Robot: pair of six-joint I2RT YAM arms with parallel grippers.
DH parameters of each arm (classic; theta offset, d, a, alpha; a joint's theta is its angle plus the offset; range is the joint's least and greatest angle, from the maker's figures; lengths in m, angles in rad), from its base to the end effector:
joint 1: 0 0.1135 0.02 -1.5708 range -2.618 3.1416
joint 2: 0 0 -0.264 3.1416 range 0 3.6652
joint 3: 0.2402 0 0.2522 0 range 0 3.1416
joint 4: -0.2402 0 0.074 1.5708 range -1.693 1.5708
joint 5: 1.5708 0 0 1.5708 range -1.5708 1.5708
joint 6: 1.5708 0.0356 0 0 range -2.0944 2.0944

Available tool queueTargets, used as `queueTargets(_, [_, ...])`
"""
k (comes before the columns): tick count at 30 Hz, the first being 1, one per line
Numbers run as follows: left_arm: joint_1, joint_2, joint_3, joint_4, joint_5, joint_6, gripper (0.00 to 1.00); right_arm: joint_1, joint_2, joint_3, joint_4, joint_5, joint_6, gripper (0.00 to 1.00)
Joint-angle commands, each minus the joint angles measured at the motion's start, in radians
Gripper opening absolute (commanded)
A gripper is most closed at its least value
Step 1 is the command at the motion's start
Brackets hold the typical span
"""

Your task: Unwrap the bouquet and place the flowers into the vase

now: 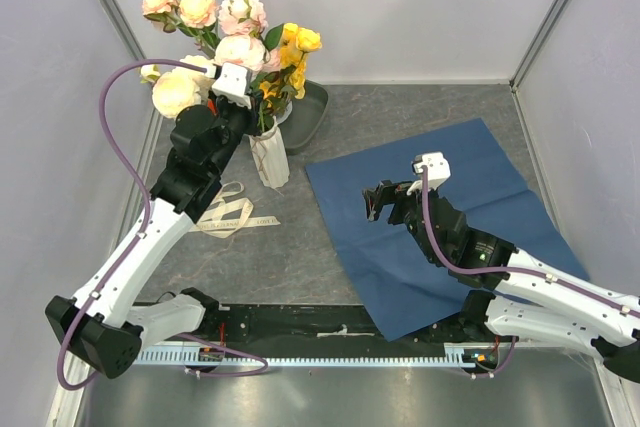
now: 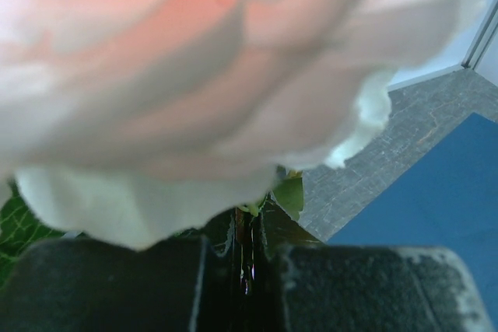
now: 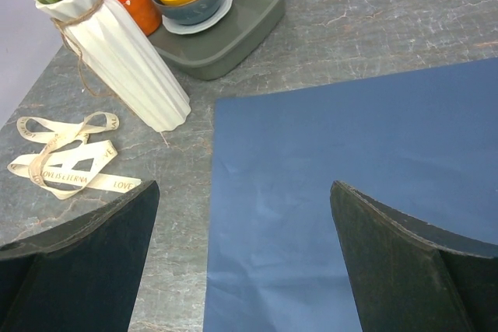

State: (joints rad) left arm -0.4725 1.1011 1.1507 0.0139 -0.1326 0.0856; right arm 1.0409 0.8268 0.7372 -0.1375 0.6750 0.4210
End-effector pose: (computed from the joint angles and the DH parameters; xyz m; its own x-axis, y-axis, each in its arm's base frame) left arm 0.2259 -0.1102 0.4279 0.0848 0.0518 -0.9950 0.3276 0.9417 0.0770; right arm 0.1151 0.1525 0.3227 -0.2534 0.1987 -0.9467 -0.2874 0.9190 0.2698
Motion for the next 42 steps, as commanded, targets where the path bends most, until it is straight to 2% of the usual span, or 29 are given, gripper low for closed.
queueTargets(1, [0.003, 0.009, 0.007, 0.014, -0.028, -0.063, 0.02, -0.004, -0.002, -0.010, 0.036, 0.009, 0.012, 0.98])
queueTargets(5, [0.003, 0.008, 0.009, 0.014, -0.027, -0.067, 0.06, -0.004, 0.002, -0.012, 0.039, 0.006, 0.015, 0.98])
queueTargets(8, [0.003, -0.003, 0.007, 0.014, -0.030, -0.067, 0.16, -0.004, 0.002, -0.012, 0.038, 0.005, 0.016, 0.98])
queueTargets(9, [0.003, -0.007, 0.009, 0.014, -0.033, -0.069, 0.25, -0.004, 0.002, -0.012, 0.039, 0.006, 0.016, 0.98])
queueTargets(12, [0.003, -0.026, 0.007, 0.014, -0.033, -0.070, 0.43, -0.004, 0.000, -0.012, 0.038, 0.005, 0.016, 0.98])
queueTargets(15, [0.003, -0.040, 0.009, 0.011, -0.033, -0.072, 0.52, -0.005, 0.001, -0.013, 0.039, 0.008, 0.016, 0.98])
queueTargets(22, [0.003, -0.079, 0.018, 0.003, -0.016, -0.076, 0.60, -0.007, 0.028, -0.002, 0.042, 0.000, 0.016, 0.98])
queueTargets(28, [0.003, -0.127, 0.030, 0.001, 0.065, -0.076, 0.69, -0.007, 0.052, 0.002, 0.049, -0.006, 0.019, 0.98])
queueTargets(33, [0.003, -0.170, 0.037, 0.011, 0.203, -0.102, 0.75, -0.010, 0.067, 0.008, 0.053, -0.014, 0.018, 0.98])
queueTargets(37, [0.005, -0.224, 0.041, 0.018, 0.289, -0.144, 0.75, -0.012, 0.078, 0.008, 0.053, -0.012, 0.018, 0.98])
queueTargets(42, [0.005, -0.256, 0.047, 0.046, 0.467, -0.205, 0.73, -0.013, 0.104, 0.024, 0.013, 0.046, 0.042, 0.98])
